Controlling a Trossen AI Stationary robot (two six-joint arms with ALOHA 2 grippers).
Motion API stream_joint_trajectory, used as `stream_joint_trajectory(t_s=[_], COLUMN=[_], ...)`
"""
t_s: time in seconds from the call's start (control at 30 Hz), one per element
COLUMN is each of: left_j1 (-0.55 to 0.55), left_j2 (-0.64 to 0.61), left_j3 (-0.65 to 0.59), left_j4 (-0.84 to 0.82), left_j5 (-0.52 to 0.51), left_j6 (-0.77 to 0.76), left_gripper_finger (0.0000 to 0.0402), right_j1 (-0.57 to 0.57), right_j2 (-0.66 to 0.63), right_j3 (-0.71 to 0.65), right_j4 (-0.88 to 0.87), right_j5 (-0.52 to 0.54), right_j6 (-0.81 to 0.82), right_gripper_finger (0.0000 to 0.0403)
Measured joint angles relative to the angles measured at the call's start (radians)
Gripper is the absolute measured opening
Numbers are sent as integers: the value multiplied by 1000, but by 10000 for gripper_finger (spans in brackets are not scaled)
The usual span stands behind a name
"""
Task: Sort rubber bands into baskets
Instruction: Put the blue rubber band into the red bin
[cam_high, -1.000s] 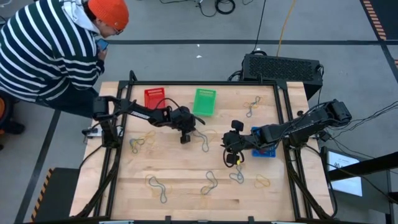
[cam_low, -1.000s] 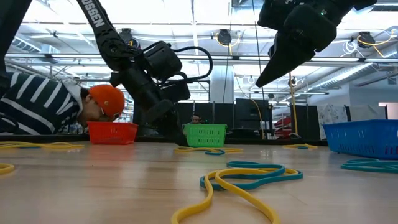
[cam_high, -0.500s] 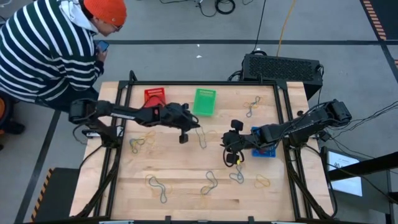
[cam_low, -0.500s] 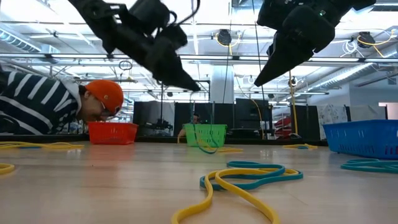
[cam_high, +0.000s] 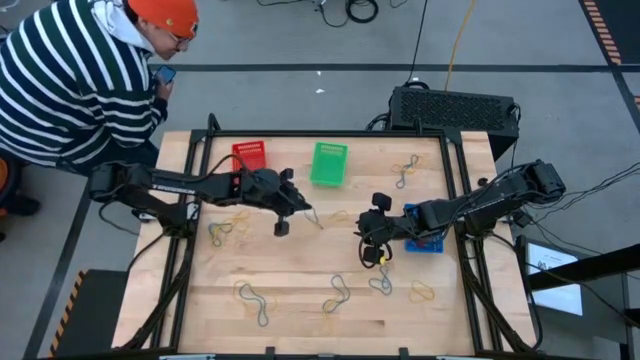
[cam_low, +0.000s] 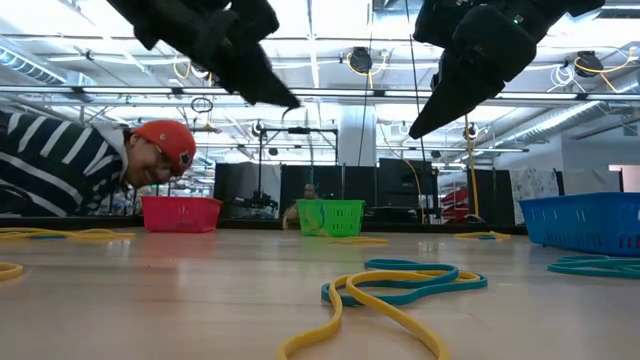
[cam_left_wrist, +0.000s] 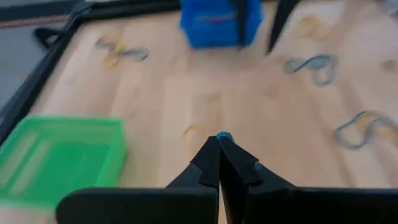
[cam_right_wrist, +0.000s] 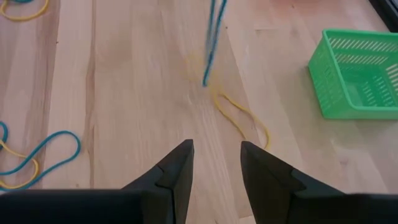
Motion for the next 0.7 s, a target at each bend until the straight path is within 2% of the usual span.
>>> stream_joint_trajectory(t_s=[0.13,0.37,0.53,0.7], left_j1=[-3,28,35,35], left_j2=[-31,-76,-122,-177], left_j3=[0,0,0,0], left_j4=[-130,-449,-512,-569], left_j5=[-95,-107,-81,-98], left_j6=[-46,-100,-116,-145], left_gripper_finger=[1,1,1,1], right_j1=[0,0,-11,-28], right_j2=[0,0,0,2], right_j3=[0,0,0,0], right_j4=[1,6,41,98], right_j5=[0,0,4,4], right_j6=[0,0,-4,-22], right_gripper_finger=[125,125,125,125])
